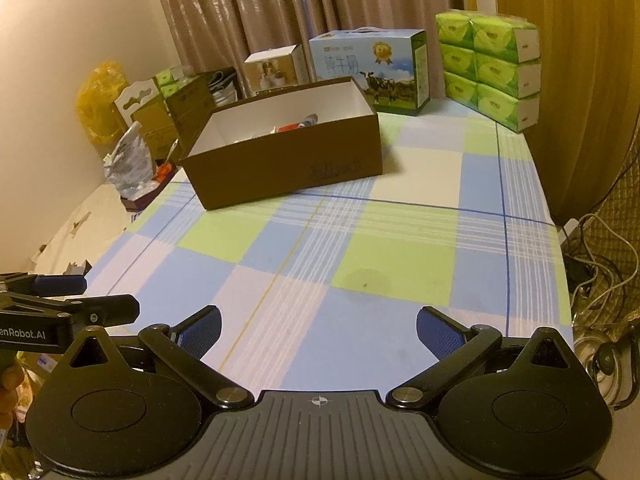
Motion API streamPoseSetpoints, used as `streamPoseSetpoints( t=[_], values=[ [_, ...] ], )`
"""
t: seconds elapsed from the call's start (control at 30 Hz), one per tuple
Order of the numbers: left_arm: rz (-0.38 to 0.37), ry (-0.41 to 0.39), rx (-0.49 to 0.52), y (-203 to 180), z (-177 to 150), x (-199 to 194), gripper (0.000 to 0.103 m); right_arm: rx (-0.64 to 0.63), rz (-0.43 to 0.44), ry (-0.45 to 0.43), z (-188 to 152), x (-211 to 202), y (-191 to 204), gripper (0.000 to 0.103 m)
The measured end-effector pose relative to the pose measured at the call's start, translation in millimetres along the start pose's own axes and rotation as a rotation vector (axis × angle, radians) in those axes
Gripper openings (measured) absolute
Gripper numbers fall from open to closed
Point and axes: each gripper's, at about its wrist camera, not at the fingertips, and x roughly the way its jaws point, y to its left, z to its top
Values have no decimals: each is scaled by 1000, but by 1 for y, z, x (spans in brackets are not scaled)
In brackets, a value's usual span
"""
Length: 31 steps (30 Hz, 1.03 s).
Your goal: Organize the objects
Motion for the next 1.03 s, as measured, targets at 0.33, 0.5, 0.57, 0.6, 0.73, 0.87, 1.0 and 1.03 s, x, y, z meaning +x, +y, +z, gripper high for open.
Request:
streamPoseSetpoints(
  t=[0.33, 0.5, 0.57, 0.6, 0.73, 0.87, 1.0, 1.03],
  values=[
    [16, -1, -15, -6, -7, -4, 102, -9, 12, 7, -4, -2, -2, 101],
    [19, -1, -16, -7, -8, -4, 102, -8, 15, 11, -5, -1, -4, 101],
    [21, 0, -17, -7, -9, -4, 102, -7, 17, 13, -6, -1, -5, 101],
    [22, 1, -16, -8, -9, -4, 102, -7, 17, 13, -6, -1, -4, 101],
    [27, 3, -16, -10, -9, -3, 102, -7, 19, 14, -6, 0, -5, 101],
    [28, 3, -16, -10, -9, -3, 102, -6, 22, 17, -7, 1, -6, 101],
    [26, -2, -16, -9, -9, -2, 102, -5, 23, 18, -6, 2, -6, 101],
    [28, -2, -15, -9, -9, -2, 102, -5, 24, 20, -6, 3, -7, 101]
  ],
)
